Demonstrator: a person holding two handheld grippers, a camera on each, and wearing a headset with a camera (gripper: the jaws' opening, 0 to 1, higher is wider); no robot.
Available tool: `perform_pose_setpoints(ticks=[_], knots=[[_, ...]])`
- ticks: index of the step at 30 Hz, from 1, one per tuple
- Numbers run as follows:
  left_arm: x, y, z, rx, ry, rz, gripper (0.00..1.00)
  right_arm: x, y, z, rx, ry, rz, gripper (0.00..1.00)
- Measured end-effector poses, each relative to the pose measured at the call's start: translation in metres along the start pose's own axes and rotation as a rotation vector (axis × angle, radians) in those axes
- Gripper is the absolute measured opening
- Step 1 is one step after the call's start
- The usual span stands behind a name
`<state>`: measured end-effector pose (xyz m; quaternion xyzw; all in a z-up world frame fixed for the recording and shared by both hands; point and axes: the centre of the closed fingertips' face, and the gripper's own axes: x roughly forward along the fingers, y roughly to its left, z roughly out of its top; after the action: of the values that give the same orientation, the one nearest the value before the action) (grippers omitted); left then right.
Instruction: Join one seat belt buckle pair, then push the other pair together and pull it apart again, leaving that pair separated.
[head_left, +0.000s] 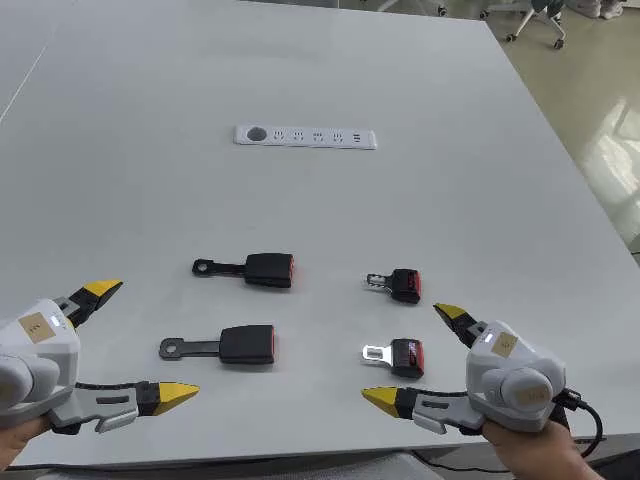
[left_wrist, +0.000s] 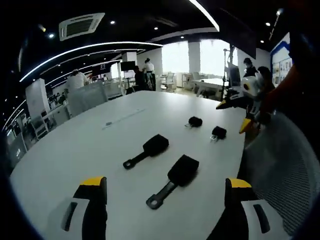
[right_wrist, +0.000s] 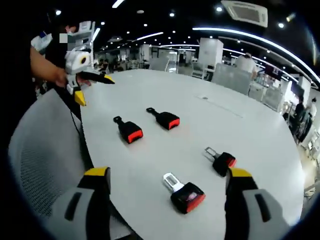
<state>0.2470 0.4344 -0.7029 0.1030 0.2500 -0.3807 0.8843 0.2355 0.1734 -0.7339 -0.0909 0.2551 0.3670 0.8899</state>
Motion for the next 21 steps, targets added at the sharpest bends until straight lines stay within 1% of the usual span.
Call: perform_pose_setpoints(ticks=[3,6,11,21], knots=[[0.0011,-0.0024,-0.0014,0.008,0.002,-0.012,1.00,0.0007,0.0036,-0.0001,0.001,-0.003,0.014,0.96],[0.0012,-0.0022,-0.0034,0.002,0.008,-0.015,1.00,0.0007,0.0051,-0.0028,-0.007,0.006,0.018,0.96],[0.0007,-0.0026,-0.0036,-0.003,0.004,-0.018,0.99,-0.0002,0.0053,-0.0041,-0.002,0.007,0.016,0.96],[-0.0009,-0.0062,-0.0069,-0.004,0.010,-0.027,0.99,0.0001,0.0048,-0.0074,-0.002,0.014,0.015,0.96]])
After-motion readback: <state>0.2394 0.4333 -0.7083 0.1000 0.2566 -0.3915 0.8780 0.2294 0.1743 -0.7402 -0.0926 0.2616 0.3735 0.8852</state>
